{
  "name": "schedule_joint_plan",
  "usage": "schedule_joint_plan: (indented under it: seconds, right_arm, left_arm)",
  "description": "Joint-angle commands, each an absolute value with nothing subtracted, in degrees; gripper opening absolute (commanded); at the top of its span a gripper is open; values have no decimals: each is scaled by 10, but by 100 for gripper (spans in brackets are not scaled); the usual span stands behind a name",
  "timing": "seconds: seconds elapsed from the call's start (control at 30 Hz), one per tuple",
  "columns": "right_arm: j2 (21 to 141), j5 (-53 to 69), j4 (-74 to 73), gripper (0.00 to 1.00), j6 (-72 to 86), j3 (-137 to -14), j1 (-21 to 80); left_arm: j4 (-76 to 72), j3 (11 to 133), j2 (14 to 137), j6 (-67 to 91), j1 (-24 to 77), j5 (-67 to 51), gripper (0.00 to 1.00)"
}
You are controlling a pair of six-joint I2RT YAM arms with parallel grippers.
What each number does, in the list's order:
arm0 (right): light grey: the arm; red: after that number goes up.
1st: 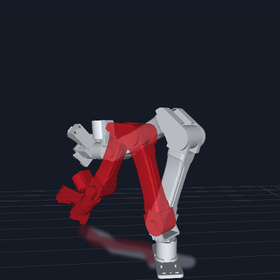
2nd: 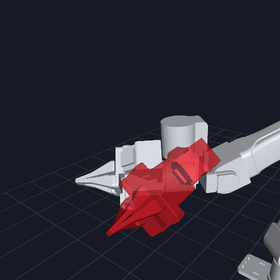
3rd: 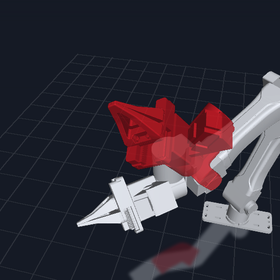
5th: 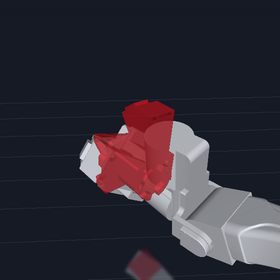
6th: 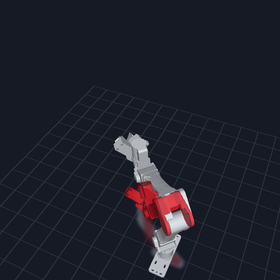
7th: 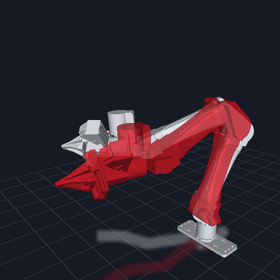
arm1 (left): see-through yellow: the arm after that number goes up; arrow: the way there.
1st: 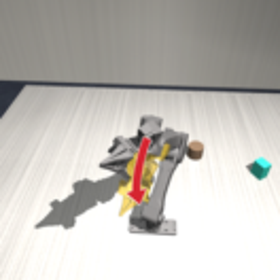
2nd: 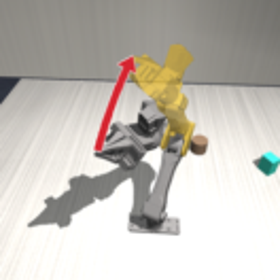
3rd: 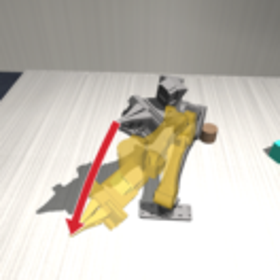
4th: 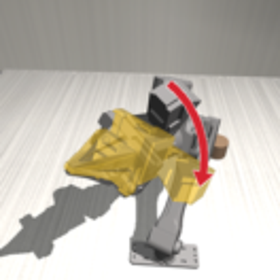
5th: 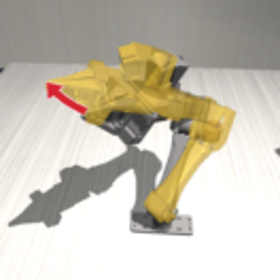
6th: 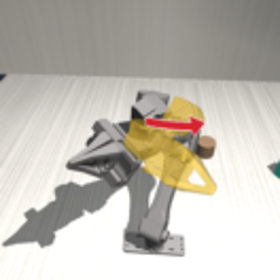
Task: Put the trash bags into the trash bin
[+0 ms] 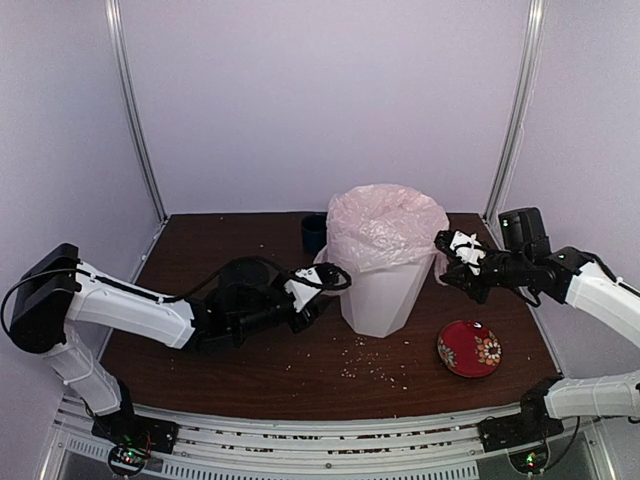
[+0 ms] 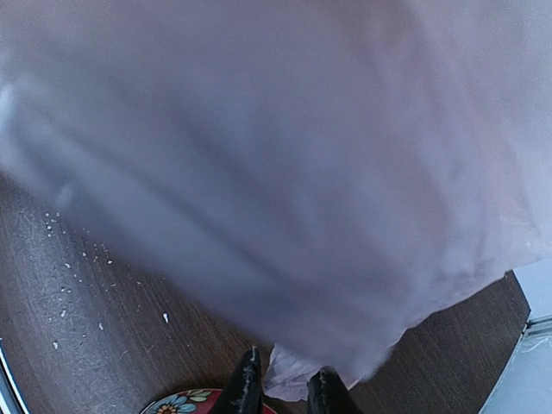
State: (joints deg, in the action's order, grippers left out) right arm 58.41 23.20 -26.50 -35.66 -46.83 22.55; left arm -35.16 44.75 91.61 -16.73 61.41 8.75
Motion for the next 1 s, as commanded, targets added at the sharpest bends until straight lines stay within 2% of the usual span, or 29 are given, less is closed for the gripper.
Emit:
schedule_joint_plan:
  seconds: [0.0,0.07,0.13,0.23,0.37,0.73,0.97]
  right_arm:
    - [571,203,-235,17,-342,-454,229]
    - [564,202,-229,15,-338,-451,229]
    - [557,200,-220,9,-333,-445,229]
    - [550,197,-214,1,-333,-439,229]
    - [546,195,-224,0,-347,-433,230]
    - [547,184,-227,0,-378,-404,230]
    - [543,168,-228,0,-396,-386,230]
  left_arm:
    - [-410,468,915,-194,618,56,47]
    - [-390,482,926,-198,619,21,46]
    - [-396,489,940,-199,621,39,42]
    - [-419,493,960,-207,621,106,26]
    - [-433,484,971,-214,621,108,0]
    - [-453,429,968,-190,621,121,0]
    - [-440,435,987,-184,620,147,0]
